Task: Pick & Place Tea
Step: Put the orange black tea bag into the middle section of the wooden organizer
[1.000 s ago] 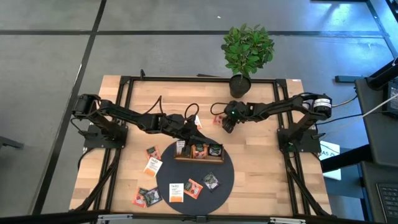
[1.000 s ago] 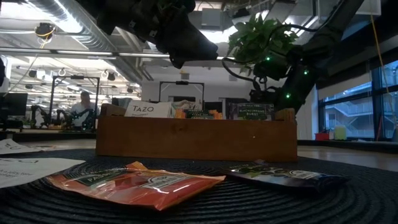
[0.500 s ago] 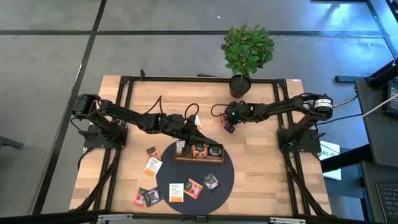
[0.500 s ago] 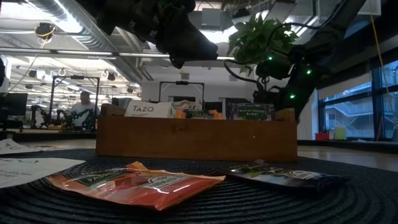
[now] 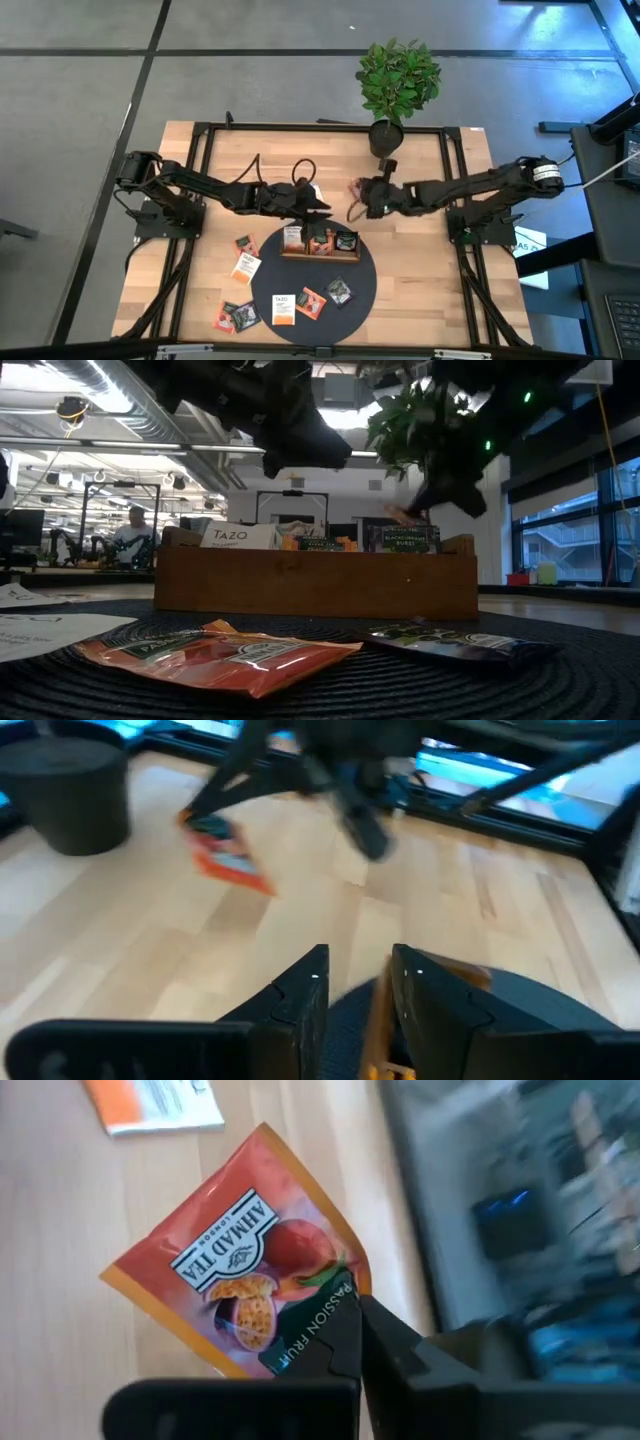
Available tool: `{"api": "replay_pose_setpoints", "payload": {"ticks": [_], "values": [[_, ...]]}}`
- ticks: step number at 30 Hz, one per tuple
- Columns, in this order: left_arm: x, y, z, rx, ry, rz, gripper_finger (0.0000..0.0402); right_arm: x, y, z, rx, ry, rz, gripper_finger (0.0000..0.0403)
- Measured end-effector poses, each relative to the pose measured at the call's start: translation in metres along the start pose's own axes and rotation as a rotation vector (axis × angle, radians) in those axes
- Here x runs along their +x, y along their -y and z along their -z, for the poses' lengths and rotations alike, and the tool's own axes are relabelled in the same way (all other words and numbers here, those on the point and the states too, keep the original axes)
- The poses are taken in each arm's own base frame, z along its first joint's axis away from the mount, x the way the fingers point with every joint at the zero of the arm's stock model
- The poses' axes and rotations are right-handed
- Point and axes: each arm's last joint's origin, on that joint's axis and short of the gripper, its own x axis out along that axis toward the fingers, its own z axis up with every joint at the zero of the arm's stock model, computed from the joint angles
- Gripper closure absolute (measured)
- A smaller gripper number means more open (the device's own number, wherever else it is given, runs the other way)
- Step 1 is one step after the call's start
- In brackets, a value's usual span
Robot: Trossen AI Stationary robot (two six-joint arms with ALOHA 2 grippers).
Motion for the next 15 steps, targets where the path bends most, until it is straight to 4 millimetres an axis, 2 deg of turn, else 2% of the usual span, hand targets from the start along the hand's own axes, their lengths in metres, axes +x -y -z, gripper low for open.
{"api": "replay_pose_setpoints", "payload": {"ticks": [3, 8, 15], "values": [[0.0, -0.001, -0.001, 0.008, 0.009, -0.005, 0.0292, -0.019, -0.008, -0.016, -0.052, 0.075, 0.032, 0.0401], [0.0, 0.001, -0.006, 0.001, 0.06, 0.012, 0.0294, -0.046, -0.025, -0.03, -0.095, 0.176, -0.019, 0.0401], [0.0, 0.002, -0.009, -0.078, 0.088, 0.031, 0.0277, -0.07, -0.043, -0.038, -0.135, 0.265, -0.073, 0.0402]]}}
